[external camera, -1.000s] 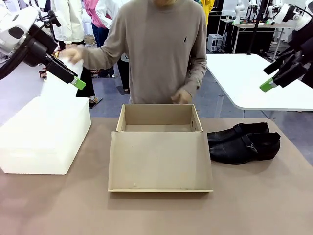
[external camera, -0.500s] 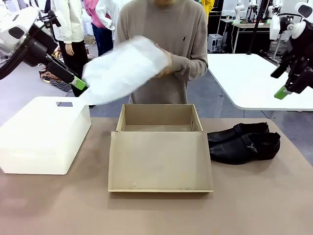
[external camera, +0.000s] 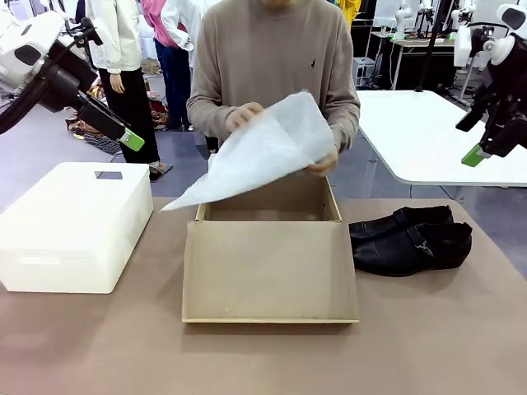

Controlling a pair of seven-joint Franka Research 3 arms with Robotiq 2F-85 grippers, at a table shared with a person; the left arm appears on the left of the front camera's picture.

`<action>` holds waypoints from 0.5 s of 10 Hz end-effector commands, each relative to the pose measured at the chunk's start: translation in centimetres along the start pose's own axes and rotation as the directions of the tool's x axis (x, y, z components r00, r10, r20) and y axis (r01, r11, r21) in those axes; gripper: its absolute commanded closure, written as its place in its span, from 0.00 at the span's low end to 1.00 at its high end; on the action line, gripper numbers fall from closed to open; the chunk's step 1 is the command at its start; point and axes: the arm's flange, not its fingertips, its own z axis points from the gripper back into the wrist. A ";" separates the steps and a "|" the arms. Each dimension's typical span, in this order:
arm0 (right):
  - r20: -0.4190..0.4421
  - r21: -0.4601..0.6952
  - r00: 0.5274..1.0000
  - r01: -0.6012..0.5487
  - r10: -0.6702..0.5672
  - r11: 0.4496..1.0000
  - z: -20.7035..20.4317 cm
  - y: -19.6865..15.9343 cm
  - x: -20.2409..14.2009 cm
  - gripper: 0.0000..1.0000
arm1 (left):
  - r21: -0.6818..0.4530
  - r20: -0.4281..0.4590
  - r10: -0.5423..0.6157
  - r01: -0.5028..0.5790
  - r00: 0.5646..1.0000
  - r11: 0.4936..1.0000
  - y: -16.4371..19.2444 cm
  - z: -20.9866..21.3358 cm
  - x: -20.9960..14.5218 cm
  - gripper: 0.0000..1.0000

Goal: Pack the shoes into the box.
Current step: Place one shoe of the Shoes into the Shoes Box.

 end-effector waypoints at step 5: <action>-0.079 0.040 0.989 -0.119 0.122 0.992 -2.3 -3.0 0.2 0.00 | 0.001 0.021 0.013 -0.013 1.000 1.000 0.0 -0.1 -0.1 0.00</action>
